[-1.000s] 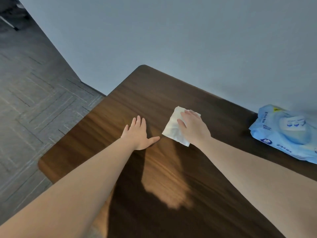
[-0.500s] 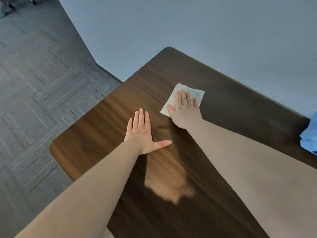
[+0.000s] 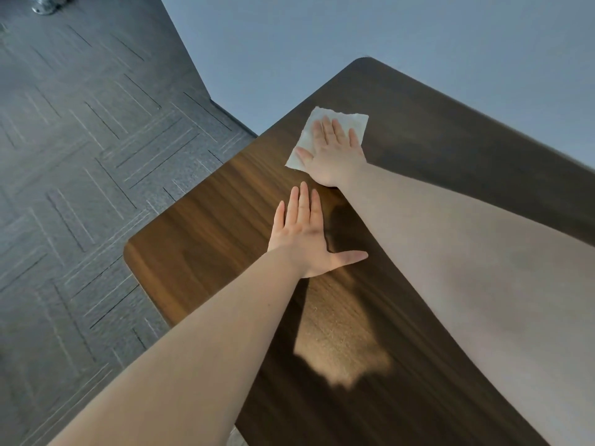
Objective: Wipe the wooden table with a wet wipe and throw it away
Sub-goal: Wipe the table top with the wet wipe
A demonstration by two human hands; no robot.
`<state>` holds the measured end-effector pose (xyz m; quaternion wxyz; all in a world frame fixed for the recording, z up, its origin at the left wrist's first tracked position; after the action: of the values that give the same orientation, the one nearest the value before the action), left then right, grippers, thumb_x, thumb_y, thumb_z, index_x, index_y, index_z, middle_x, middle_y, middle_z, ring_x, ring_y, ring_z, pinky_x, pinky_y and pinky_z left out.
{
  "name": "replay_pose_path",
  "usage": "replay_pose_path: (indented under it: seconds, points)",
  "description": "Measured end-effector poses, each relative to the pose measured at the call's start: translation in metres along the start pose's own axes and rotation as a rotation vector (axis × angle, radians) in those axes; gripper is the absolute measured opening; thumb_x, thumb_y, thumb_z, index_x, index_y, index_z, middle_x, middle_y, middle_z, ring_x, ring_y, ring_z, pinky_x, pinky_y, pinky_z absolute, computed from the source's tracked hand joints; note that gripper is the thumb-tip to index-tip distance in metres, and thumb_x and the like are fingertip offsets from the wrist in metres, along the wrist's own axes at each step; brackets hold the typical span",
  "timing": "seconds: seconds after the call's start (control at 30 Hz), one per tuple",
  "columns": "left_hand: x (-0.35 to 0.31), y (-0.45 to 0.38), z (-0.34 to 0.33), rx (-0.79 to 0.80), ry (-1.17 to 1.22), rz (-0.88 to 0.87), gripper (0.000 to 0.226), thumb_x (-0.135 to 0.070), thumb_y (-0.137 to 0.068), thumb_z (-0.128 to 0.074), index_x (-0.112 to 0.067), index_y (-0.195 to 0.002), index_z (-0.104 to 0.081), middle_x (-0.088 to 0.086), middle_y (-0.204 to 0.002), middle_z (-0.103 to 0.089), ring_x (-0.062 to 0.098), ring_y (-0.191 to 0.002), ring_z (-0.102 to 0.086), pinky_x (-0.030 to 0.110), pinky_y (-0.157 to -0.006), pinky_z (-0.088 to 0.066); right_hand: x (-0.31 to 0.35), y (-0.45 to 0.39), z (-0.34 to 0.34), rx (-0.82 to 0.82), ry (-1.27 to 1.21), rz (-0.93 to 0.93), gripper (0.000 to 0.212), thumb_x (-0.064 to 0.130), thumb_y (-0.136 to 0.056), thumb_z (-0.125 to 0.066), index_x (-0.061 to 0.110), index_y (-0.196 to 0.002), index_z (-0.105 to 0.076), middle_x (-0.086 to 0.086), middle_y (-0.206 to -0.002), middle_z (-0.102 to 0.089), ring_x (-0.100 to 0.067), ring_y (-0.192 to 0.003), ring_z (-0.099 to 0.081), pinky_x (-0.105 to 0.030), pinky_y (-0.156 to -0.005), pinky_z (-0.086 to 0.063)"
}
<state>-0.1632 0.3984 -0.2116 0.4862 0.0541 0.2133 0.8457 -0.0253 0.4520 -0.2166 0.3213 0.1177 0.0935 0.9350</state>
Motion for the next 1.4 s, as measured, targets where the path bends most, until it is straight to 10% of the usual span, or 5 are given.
replay_pose_path:
  seconds: [0.43,1.4]
  points:
    - [-0.041,0.014,-0.001,-0.049,-0.129,-0.216,0.106,-0.083,-0.077,-0.016,-0.009,-0.150,0.009,0.005,-0.160,0.014,0.018,-0.147,0.013,0.041,-0.118,0.004,-0.142,0.156,-0.018,0.066,-0.130,-0.343,0.068,0.055,-0.096,-0.007,0.018,-0.151,0.010,0.000,-0.160,0.014,-0.016,-0.147,0.013,-0.039,-0.118,0.010]
    - [-0.581,0.185,-0.145,0.125,-0.449,-1.096,0.093,-0.075,-0.084,-0.016,-0.015,-0.150,0.012,0.000,-0.159,0.018,0.013,-0.145,0.016,0.037,-0.118,0.005,-0.513,0.784,-0.115,0.040,-0.354,-1.355,0.070,0.058,-0.095,-0.007,0.020,-0.149,0.017,0.000,-0.160,0.018,-0.018,-0.147,0.016,-0.041,-0.118,0.008]
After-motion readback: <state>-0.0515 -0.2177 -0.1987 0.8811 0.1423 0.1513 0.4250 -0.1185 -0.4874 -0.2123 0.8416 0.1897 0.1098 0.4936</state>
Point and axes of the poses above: each hand's wrist, its own y-axis away from the middle knuckle, its own z-axis out of the back of the hand, x = y × z, the point moved 9 cm from there along -y, towards the middle knuckle
